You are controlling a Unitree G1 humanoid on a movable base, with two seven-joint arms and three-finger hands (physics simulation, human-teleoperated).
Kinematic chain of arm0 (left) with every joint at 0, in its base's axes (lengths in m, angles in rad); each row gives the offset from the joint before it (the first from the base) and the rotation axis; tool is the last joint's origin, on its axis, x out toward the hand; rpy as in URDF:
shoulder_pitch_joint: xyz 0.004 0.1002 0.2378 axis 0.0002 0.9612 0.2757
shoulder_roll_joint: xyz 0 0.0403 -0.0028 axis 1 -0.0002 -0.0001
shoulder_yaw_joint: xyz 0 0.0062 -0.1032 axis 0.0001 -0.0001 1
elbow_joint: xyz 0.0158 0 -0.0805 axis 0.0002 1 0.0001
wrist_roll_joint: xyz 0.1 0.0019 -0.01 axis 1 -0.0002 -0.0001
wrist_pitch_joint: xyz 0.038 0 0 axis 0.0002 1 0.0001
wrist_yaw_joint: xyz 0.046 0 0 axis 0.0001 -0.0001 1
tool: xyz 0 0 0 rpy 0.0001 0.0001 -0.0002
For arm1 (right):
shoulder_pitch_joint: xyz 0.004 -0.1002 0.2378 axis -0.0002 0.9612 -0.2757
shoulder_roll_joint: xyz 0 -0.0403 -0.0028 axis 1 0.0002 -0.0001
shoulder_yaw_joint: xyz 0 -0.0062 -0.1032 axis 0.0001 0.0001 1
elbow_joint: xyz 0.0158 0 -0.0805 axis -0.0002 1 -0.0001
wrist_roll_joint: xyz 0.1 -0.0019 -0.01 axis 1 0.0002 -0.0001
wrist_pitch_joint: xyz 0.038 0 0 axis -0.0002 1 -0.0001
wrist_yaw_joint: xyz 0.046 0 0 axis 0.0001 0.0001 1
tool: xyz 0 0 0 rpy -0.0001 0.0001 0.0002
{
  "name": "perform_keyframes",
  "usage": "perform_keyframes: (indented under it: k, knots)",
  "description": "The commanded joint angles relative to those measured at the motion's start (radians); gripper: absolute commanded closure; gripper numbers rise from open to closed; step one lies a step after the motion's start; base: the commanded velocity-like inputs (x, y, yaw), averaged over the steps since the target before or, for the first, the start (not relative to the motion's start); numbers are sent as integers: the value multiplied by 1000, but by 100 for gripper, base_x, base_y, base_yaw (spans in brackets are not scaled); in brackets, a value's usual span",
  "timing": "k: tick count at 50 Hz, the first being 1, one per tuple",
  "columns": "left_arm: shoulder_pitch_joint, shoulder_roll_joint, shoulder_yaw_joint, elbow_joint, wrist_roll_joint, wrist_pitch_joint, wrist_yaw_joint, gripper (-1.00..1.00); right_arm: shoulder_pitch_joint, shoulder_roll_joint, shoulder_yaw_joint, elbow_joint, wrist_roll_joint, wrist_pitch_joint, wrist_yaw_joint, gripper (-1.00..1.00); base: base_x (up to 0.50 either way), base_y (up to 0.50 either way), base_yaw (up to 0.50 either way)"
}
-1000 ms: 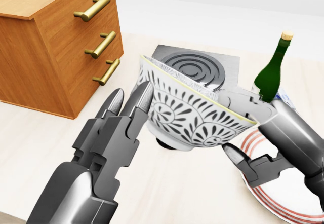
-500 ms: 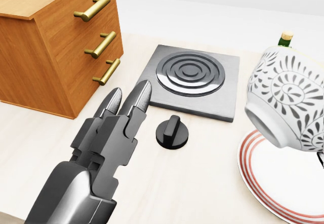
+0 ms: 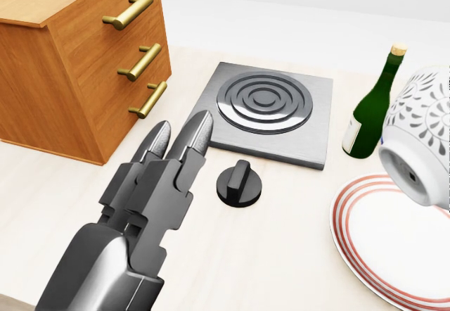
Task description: Pick up the akita bowl and put it on the plate.
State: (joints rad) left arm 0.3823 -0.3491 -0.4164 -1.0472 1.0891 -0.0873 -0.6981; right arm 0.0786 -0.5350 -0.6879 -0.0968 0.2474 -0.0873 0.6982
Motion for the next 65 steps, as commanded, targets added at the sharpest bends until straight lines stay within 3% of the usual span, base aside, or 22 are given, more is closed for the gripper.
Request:
perform_keyframes:
  k: [1,5,9,17,25,31,35,38,39,43,45,47,53,60,65]
  knots:
    - [-4,0,7,0,1,0,0,-100,-15,-25,17,-30,33,0,0,100,0,0,0]
    - [-6,0,10,0,1,0,0,-100,-90,14,5,-83,-27,0,0,100,0,0,0]
    - [10,0,4,0,-9,0,0,-100,-164,21,16,8,-105,0,0,100,0,0,0]
    - [-4,0,12,0,-2,0,0,-100,-170,-29,51,11,-177,0,0,100,0,0,0]
    - [12,0,5,0,-10,0,0,-100,-230,-63,24,151,-289,0,0,100,0,0,0]
    - [11,0,6,0,-8,0,0,-100,-162,-39,-2,118,-387,0,0,100,0,0,0]
    - [7,0,6,0,-5,0,0,-100,-155,-72,-17,119,-518,0,0,100,0,0,0]
    - [5,0,8,0,-5,0,0,-100,-137,-120,-46,88,-744,0,0,100,0,0,0]
    - [5,0,8,0,-3,0,0,-100,-112,-126,-57,80,-862,0,-69,100,0,0,0]
    - [0,0,10,0,-2,0,0,-100,14,-141,-91,-4,-1364,0,-649,100,0,0,0]
    - [-1,0,9,0,0,0,0,-100,36,-131,-90,-28,-1515,0,-809,100,0,0,0]
    - [0,0,5,0,3,0,0,-100,40,-131,-89,-39,-1602,0,-901,100,0,0,0]
    - [5,0,6,0,-3,0,0,-100,62,-123,-66,-92,-1670,0,-984,100,0,0,0]
    - [7,0,14,0,-10,0,0,-100,136,-87,-31,-155,-1601,0,-940,100,0,0,0]
    - [0,0,14,0,-5,0,0,-100,150,-83,-8,-146,-1465,0,-823,100,0,0,0]
